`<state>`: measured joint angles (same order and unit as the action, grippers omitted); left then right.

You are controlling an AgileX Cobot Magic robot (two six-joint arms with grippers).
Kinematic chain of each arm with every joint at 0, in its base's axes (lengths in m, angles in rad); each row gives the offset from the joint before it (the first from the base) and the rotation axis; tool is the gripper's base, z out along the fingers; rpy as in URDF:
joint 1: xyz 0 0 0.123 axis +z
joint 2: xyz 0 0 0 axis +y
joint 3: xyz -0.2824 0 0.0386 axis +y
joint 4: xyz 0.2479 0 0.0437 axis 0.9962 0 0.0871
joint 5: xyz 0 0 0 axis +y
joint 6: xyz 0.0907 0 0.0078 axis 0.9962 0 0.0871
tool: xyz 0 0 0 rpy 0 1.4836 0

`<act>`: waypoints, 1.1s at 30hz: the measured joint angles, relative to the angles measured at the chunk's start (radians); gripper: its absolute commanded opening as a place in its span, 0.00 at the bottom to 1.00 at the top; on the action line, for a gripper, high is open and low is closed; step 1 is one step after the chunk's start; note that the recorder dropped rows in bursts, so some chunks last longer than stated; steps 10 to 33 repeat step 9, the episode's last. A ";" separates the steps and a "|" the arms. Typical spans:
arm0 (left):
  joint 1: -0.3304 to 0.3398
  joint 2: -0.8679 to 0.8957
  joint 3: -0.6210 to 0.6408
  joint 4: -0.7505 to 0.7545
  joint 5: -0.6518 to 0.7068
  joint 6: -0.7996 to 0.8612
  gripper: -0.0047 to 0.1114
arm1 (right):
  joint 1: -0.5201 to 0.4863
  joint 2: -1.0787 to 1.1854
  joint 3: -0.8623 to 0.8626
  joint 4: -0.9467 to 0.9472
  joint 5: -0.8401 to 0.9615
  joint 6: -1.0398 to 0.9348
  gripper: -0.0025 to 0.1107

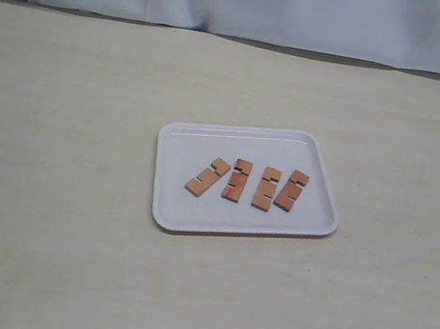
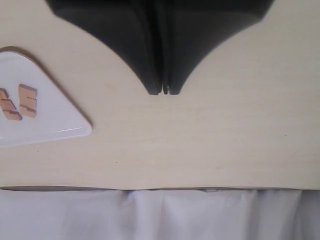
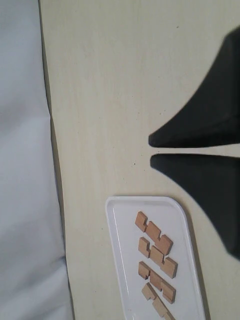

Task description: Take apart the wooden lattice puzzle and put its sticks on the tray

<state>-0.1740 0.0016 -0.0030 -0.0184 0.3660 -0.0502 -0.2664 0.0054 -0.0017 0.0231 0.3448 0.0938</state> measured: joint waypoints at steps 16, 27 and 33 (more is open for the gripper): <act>0.000 0.000 0.000 0.005 0.000 0.000 0.04 | 0.000 0.000 0.000 0.000 0.000 0.000 0.06; 0.000 0.000 0.000 0.005 0.000 0.000 0.04 | 0.000 0.000 0.000 0.000 0.000 0.000 0.06; 0.000 0.000 0.000 0.005 0.000 0.000 0.04 | 0.000 0.000 0.000 0.000 0.000 0.000 0.06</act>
